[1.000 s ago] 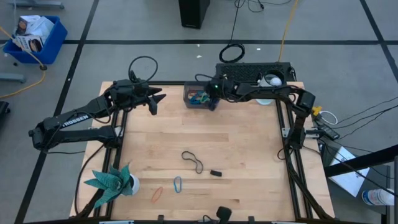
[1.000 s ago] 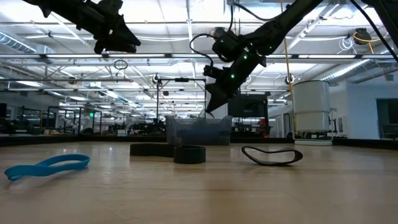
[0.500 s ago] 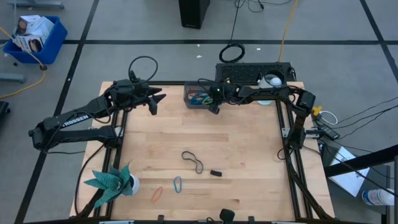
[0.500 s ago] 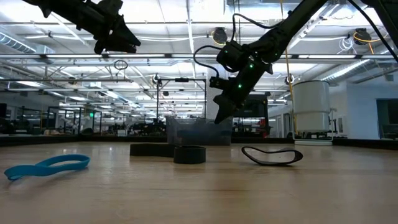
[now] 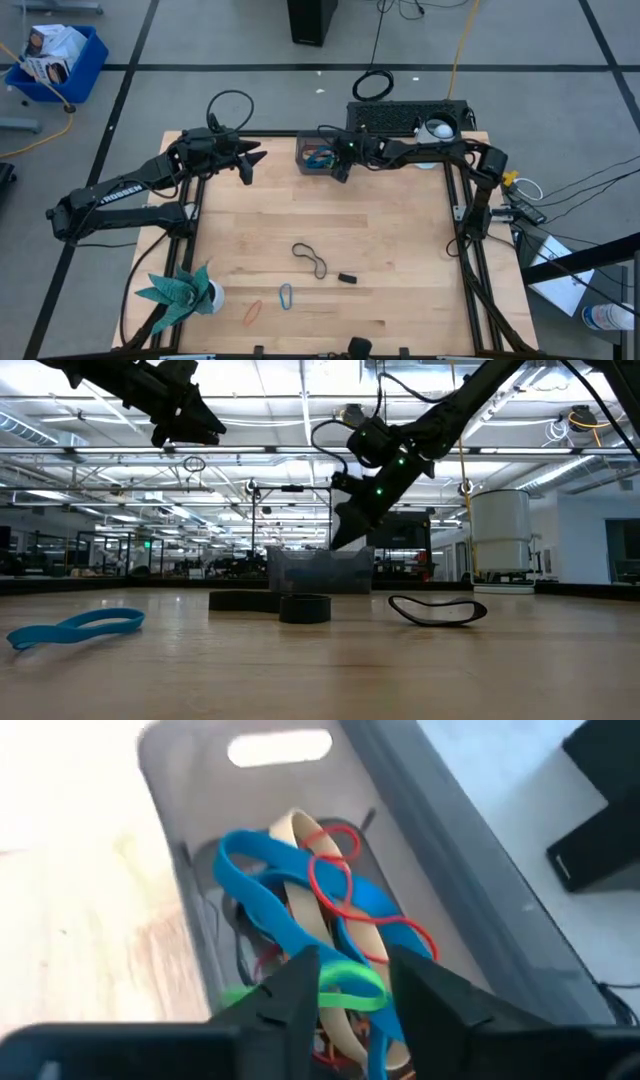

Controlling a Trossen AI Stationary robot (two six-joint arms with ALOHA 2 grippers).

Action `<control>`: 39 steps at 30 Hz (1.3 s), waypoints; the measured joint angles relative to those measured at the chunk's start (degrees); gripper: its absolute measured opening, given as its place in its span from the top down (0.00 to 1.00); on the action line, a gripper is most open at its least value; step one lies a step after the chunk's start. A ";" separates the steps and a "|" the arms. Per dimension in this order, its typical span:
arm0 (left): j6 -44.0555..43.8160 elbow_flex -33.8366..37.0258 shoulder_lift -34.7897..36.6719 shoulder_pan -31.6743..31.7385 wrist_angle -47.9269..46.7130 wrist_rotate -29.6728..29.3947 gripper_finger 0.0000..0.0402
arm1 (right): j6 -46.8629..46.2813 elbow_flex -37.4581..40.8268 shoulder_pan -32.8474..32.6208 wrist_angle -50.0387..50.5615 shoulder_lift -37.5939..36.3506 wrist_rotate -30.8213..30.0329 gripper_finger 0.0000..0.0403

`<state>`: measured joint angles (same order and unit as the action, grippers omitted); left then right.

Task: Pick and place rubber bands into bin
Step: Put the green rubber band into the black bin, then put the left black rubber band into the black bin

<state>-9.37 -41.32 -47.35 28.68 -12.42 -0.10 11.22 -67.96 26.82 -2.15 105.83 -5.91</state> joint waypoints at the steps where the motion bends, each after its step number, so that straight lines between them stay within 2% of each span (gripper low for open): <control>1: 0.00 0.00 0.00 -0.01 0.01 0.00 0.54 | 0.03 0.00 -0.19 0.04 -0.39 0.00 0.67; 6: 0.04 0.00 0.00 0.01 0.01 0.00 0.54 | 0.54 0.00 -0.32 -0.09 -4.37 -0.10 0.57; 9: 0.14 0.00 0.00 0.00 0.24 0.00 0.54 | -0.44 0.00 -0.32 0.08 -9.41 -0.06 0.54; 13: 0.17 0.00 0.00 0.01 0.59 0.00 0.54 | -3.11 0.00 -1.38 0.29 -18.79 0.07 0.52; 17: 0.17 0.00 0.00 0.01 0.67 0.02 0.54 | -1.92 1.16 -3.72 0.69 -28.69 0.17 0.53; 23: 0.15 0.00 0.00 0.00 0.95 0.37 0.54 | -0.24 9.86 -7.73 1.77 -44.15 0.22 0.54; 27: 0.36 0.00 -0.02 -0.45 8.41 7.42 0.54 | -1.77 18.03 -10.14 0.75 -53.22 0.23 0.54; 29: 2.63 -0.15 -0.56 -1.75 14.69 11.92 0.54 | -2.77 21.87 -11.01 0.13 -56.69 0.24 0.54; 31: 5.32 -1.54 -1.80 -3.65 17.17 14.04 0.54 | -3.77 24.91 -11.65 -0.07 -59.44 0.24 0.55; 34: 9.77 -6.50 -5.23 -7.27 12.80 14.60 0.54 | -4.52 28.38 -12.39 -0.16 -62.10 0.22 0.55; 37: 13.68 -13.91 -10.48 -10.84 1.12 14.21 0.54 | -4.55 30.39 -12.71 -1.08 -63.21 0.19 0.55; 39: 15.98 -20.08 -14.69 -13.13 -8.09 11.89 0.54 | -4.57 30.93 -12.69 -2.55 -63.38 0.15 0.55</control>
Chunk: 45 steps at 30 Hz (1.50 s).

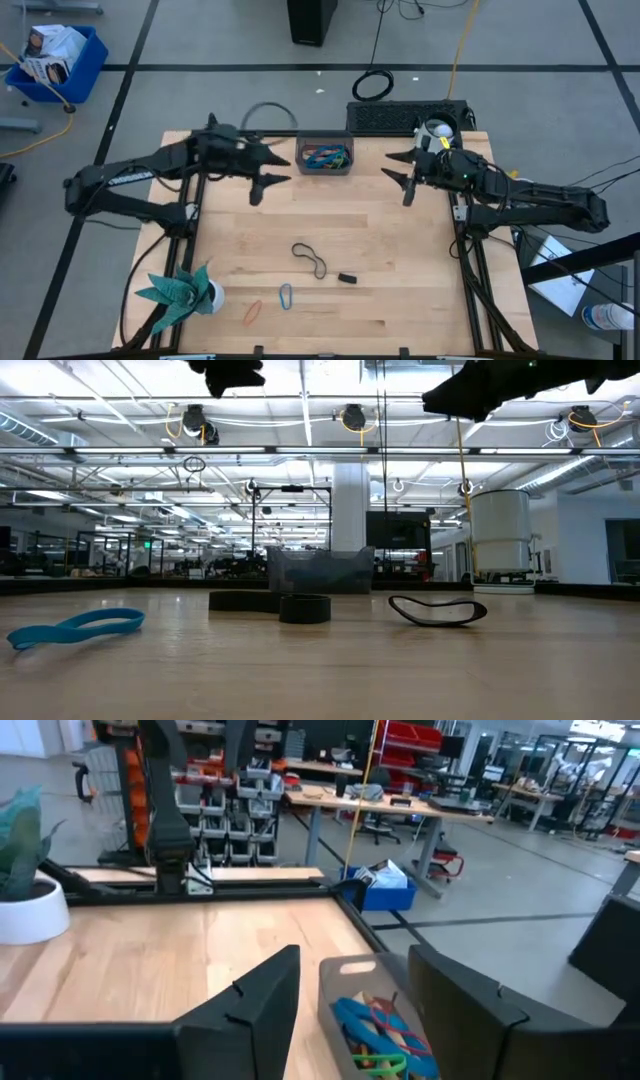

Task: Pick and place rubber bands into bin
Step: Put the left black rubber band into the black bin

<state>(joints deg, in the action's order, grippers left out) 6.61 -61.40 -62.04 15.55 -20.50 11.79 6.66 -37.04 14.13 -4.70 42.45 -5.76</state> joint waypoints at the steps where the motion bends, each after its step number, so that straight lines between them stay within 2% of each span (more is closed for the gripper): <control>1: 0.97 -3.00 -1.92 -1.03 -4.50 -1.92 0.54 | 0.00 0.02 0.00 -0.21 -0.03 -0.01 0.55; 4: 2.99 -11.79 -8.20 -4.17 -18.15 -6.98 0.54 | 0.04 0.02 0.00 -0.68 0.01 -0.03 0.55; 8: 4.28 -17.86 -15.59 -8.67 -26.87 -7.76 0.54 | 0.09 0.02 0.00 -0.65 0.01 -0.09 0.56; 13: 8.13 -18.34 -23.08 -14.25 -29.14 -7.80 0.54 | 0.13 0.02 0.00 0.64 0.03 -0.13 0.55; 21: 10.02 -18.32 -33.58 -18.81 -29.34 -7.89 0.54 | 0.20 0.02 0.00 1.68 0.03 -0.13 0.56; 33: 7.28 -18.30 -45.79 -21.62 -28.73 -10.78 0.54 | 0.22 0.02 0.00 6.45 0.03 -0.14 0.56; 45: 3.62 -18.30 -53.13 -21.59 -28.68 -10.48 0.54 | 0.22 0.02 0.00 7.16 0.03 -0.15 0.56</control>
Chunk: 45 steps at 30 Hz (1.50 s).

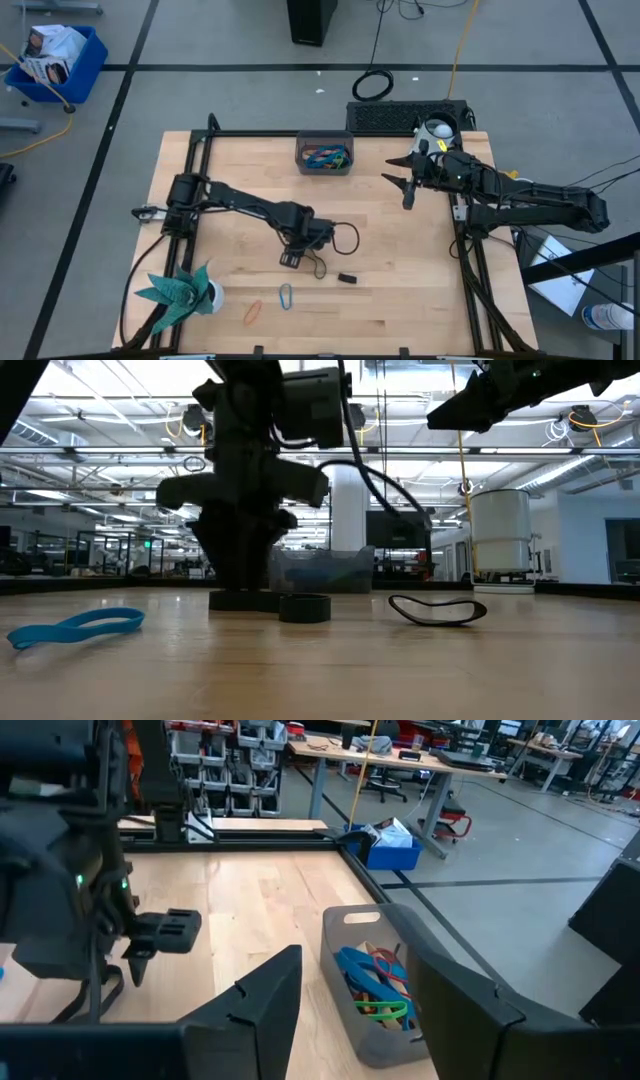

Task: Pick and place rubber bands into bin
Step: Put the left black rubber band into the black bin

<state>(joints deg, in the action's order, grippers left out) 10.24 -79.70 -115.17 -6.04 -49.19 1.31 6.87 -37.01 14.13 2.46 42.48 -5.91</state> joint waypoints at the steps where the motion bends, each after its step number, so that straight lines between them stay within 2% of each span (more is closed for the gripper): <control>1: -0.10 0.00 -0.35 0.00 -0.04 0.15 0.54 | 0.00 0.00 0.00 0.00 0.00 0.00 0.56; 12: -0.43 0.03 -1.04 0.00 -0.24 0.12 0.56 | 0.02 0.00 0.00 0.22 0.00 0.00 0.57; 15: -0.43 0.04 -1.04 0.00 -0.22 0.12 0.64 | 0.02 0.00 0.00 0.24 0.00 0.00 0.58; 23: -0.32 0.02 -1.04 0.26 -0.22 0.10 0.97 | 0.02 0.00 0.00 0.24 0.00 0.00 0.58; 31: -1.55 0.02 -0.33 0.51 -2.76 0.37 0.98 | 0.02 0.00 0.00 0.21 0.00 0.01 0.58; 37: -3.26 0.02 7.12 1.97 -7.28 0.45 0.99 | 0.99 -0.02 0.00 -0.04 0.02 0.00 0.58; 45: -6.96 0.00 24.91 5.71 -7.11 -4.73 0.99 | 1.38 -0.04 0.00 -0.06 0.02 0.00 0.58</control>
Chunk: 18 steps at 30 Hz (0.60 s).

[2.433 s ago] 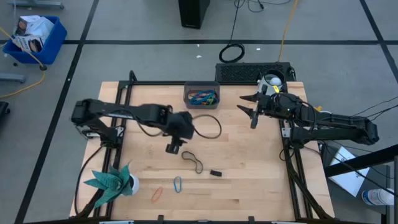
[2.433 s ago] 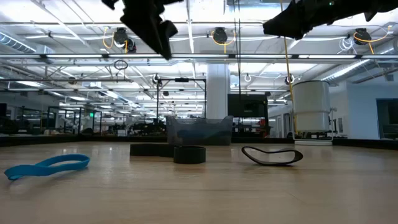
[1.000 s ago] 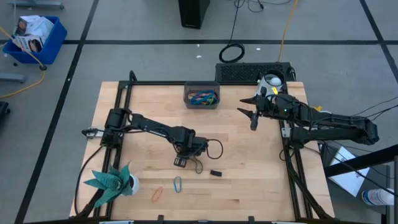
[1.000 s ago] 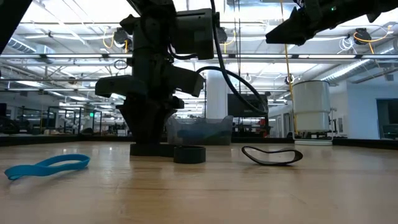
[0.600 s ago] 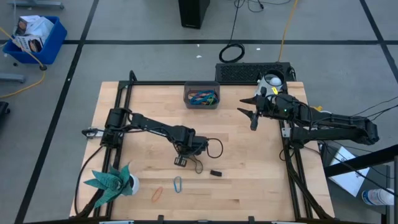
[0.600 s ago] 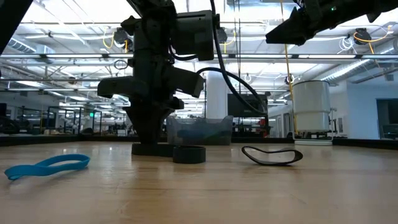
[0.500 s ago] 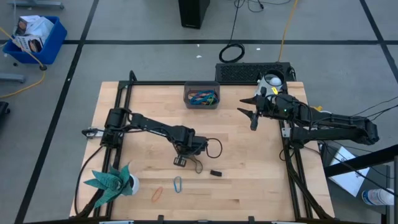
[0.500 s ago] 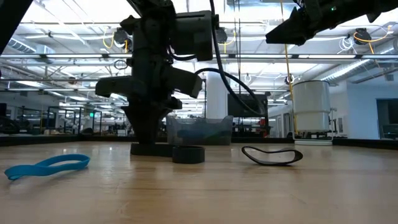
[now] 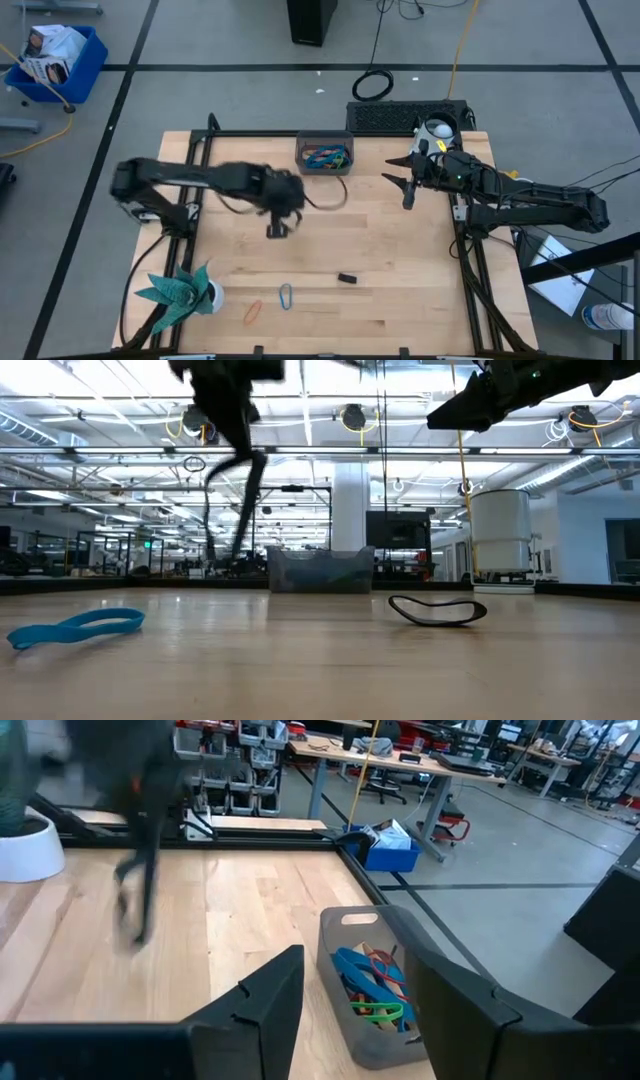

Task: Pick and place rubber bands into bin
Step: Put the left black rubber band into the black bin

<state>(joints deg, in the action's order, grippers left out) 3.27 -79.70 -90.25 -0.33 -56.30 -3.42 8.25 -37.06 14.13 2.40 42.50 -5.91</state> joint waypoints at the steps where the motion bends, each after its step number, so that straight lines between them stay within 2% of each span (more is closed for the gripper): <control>1: -0.55 0.00 2.41 0.60 0.29 -0.48 0.99 | -0.02 0.00 0.00 -0.03 0.00 0.00 0.58; 6: -2.34 -0.02 13.33 2.91 2.89 -2.11 0.98 | -0.01 0.00 0.01 -0.73 0.00 0.00 0.58; 10: -1.91 -0.02 19.60 4.31 10.19 -4.23 0.99 | -0.02 0.00 0.00 -1.60 0.00 -0.14 0.58; 14: -2.01 -0.02 22.47 5.66 20.76 -6.22 0.98 | -0.02 0.00 0.01 -1.76 0.04 -0.22 0.59; 18: -0.89 -0.02 22.44 7.64 29.45 -13.64 0.99 | -0.04 0.00 0.01 -2.05 0.10 -0.24 0.59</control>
<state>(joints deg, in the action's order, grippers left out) 2.38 -79.72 -67.82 7.31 -26.85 -17.06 8.21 -37.06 14.14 0.35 42.60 -6.15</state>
